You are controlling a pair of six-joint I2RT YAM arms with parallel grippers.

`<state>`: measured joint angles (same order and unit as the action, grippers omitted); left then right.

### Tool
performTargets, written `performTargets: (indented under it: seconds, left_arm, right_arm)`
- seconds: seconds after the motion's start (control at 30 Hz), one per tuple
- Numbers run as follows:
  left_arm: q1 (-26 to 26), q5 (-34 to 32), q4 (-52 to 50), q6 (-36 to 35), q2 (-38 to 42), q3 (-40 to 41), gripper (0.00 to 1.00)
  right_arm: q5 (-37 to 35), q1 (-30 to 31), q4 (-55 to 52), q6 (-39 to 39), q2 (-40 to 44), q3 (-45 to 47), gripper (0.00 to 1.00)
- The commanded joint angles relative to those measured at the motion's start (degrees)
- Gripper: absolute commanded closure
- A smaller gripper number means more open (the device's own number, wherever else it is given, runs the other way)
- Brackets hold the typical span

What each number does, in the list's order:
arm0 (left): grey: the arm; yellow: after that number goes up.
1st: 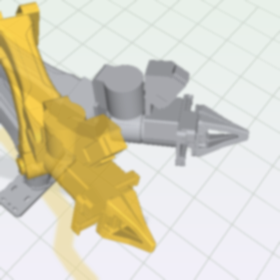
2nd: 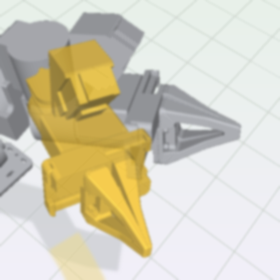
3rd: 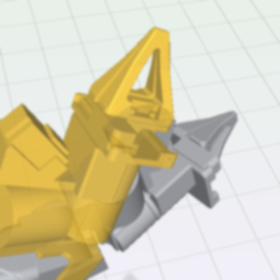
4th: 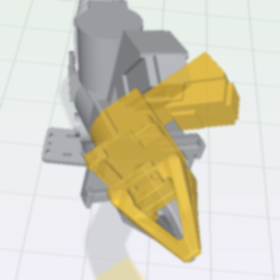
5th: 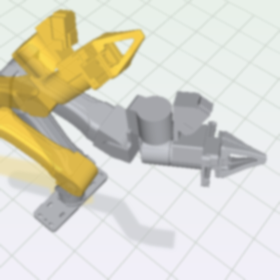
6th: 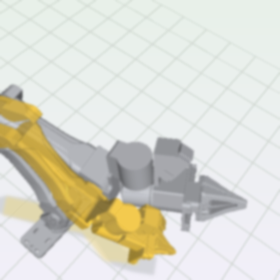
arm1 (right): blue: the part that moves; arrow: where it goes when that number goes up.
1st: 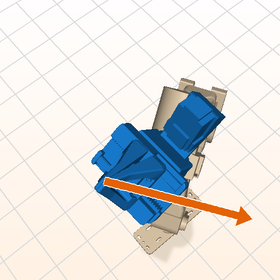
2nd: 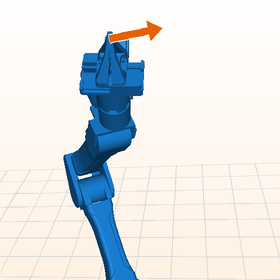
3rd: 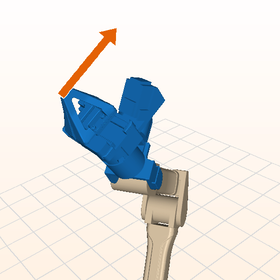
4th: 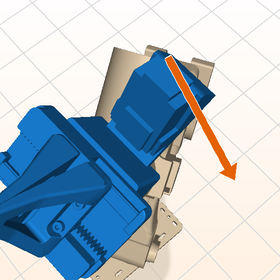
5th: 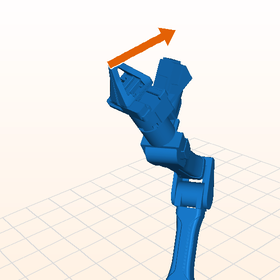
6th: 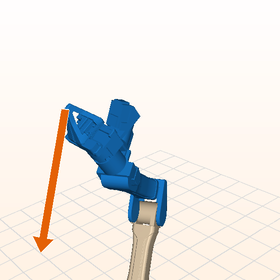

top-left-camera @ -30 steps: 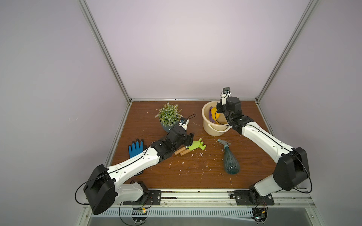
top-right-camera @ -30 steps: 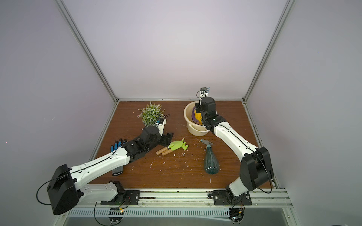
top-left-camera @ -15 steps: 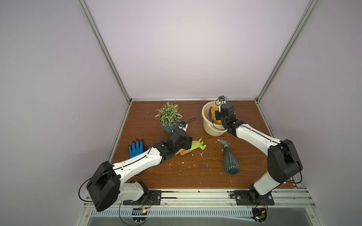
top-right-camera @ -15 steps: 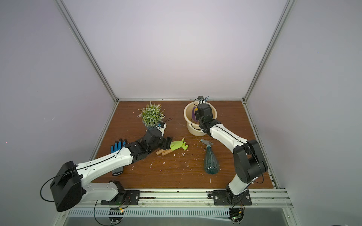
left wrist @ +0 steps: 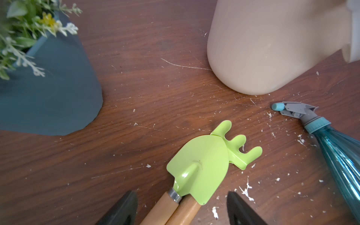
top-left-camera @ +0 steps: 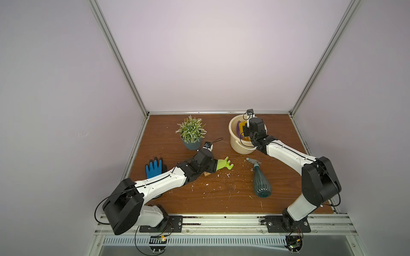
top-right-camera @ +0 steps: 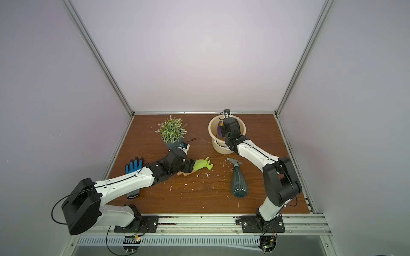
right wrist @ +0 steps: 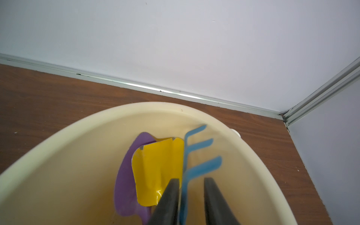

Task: Organize the gardening tools
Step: Place the gardening tool in the container, then pick up the gardening tool from the center of the board.

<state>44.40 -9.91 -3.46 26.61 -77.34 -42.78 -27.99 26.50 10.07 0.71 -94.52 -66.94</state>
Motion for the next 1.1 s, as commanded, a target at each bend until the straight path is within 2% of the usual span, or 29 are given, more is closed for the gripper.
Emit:
performTargets:
  seconds: [0.0, 0.27, 0.6, 0.83, 1.07]
  left_arm:
    - [-1.6, 2.7, 1.3, 1.6, -1.2, 1.0, 0.23]
    - [-2.1, 3.1, 2.2, 1.5, -3.7, 1.5, 0.24]
    - [-3.2, 4.0, 2.9, 3.6, -7.2, 3.5, 0.34]
    - [-3.3, 4.7, 1.4, 3.6, -8.3, 3.9, 0.41]
    - [-3.4, 4.1, 0.9, 3.0, -9.4, 3.9, 0.48]
  right_arm:
    - [0.5, 0.0, -0.2, -0.7, 2.2, -2.7, 0.66]
    - [5.9, 0.1, -4.3, -5.2, 10.1, -2.1, 0.62]
    - [13.9, 0.4, -9.2, -11.2, 26.2, 8.3, 0.61]
    - [14.7, 0.7, -12.1, -13.9, 33.7, 14.6, 0.61]
    - [15.2, 0.9, -12.6, -15.1, 36.4, 16.8, 0.61]
